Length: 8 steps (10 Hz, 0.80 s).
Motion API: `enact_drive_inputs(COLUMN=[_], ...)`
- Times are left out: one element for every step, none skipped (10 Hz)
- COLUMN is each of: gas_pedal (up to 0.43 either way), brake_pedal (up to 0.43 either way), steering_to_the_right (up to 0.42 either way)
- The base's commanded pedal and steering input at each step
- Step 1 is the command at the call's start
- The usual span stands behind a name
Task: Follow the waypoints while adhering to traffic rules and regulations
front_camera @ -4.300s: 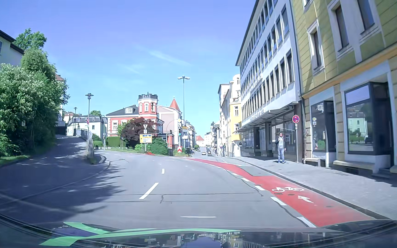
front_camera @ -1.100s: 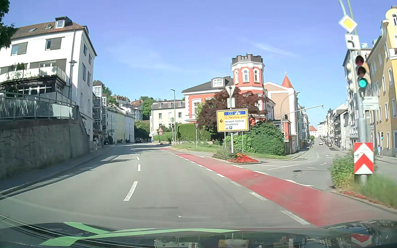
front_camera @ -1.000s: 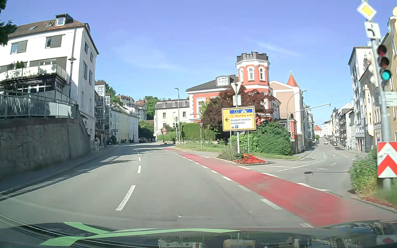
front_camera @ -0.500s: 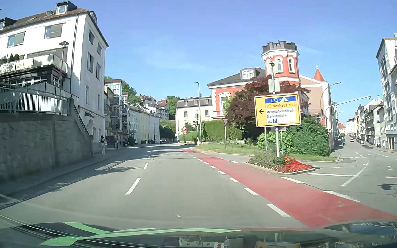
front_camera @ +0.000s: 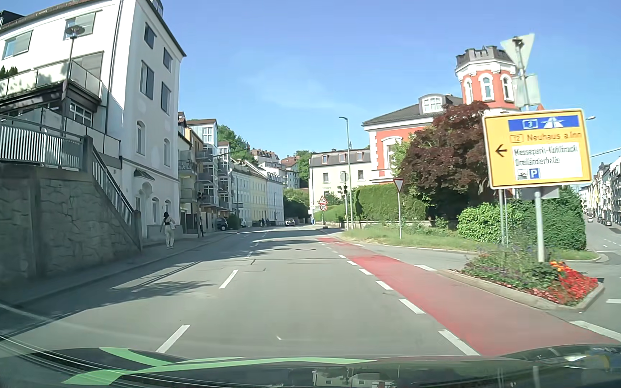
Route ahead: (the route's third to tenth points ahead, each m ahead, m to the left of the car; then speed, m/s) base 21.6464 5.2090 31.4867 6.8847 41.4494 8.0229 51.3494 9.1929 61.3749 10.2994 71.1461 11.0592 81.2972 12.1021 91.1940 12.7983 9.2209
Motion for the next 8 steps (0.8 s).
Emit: enact_drive_inputs(gas_pedal=[0.087, 0.087, 0.087, 0.087, 0.087, 0.110, 0.130, 0.157], brake_pedal=[0.000, 0.000, 0.000, 0.000, 0.000, 0.000, 0.000, 0.000], steering_to_the_right=[-0.050, -0.044, -0.043, -0.044, -0.046, -0.046, -0.045, -0.044])
